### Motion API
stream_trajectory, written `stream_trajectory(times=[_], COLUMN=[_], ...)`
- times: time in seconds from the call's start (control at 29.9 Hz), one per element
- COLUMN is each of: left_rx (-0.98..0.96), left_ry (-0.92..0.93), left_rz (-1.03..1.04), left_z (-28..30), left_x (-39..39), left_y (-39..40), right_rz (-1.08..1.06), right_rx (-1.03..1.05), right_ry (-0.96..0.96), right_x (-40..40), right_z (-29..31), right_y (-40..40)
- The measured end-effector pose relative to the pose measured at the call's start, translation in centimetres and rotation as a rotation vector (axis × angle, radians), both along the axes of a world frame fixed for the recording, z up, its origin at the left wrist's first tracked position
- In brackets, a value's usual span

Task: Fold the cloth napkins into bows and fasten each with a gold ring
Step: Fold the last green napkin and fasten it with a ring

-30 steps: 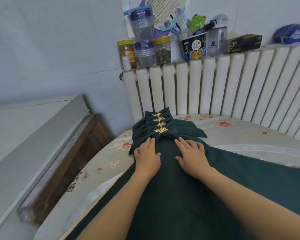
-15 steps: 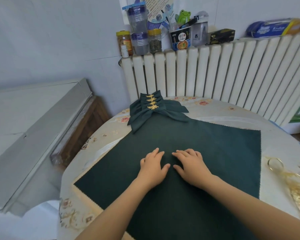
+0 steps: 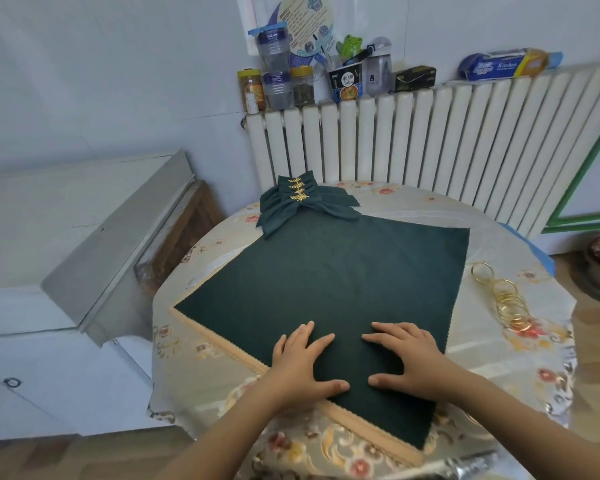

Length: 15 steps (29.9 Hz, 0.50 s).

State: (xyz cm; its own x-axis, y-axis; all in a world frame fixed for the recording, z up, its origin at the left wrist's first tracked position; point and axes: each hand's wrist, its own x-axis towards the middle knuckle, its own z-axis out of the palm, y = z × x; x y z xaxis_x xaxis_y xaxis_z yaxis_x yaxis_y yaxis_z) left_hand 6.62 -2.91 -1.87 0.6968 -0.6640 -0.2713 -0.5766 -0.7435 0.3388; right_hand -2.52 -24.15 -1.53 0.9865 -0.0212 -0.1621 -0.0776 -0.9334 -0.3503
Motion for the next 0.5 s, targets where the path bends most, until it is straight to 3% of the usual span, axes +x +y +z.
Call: stream_trajectory(times=[0.17, 0.37, 0.5], left_rx=[-0.102, -0.254, -0.339], left_ry=[0.053, 0.077, 0.103], left_rz=[0.024, 0.125, 0.136], left_z=[0.0, 0.3, 0.7], left_x=[-1.9, -2.4, -2.5], left_y=[0.8, 0.2, -0.1], right_rz=[0.036, -0.138, -0.234], right_rx=[0.084, 0.263, 0.344], right_ry=[0.092, -0.134, -0.186], right_x=[-3.7, -4.0, -3.8], right_z=[0.2, -0.6, -0.6], right_y=[-1.0, -0.2, 0.0])
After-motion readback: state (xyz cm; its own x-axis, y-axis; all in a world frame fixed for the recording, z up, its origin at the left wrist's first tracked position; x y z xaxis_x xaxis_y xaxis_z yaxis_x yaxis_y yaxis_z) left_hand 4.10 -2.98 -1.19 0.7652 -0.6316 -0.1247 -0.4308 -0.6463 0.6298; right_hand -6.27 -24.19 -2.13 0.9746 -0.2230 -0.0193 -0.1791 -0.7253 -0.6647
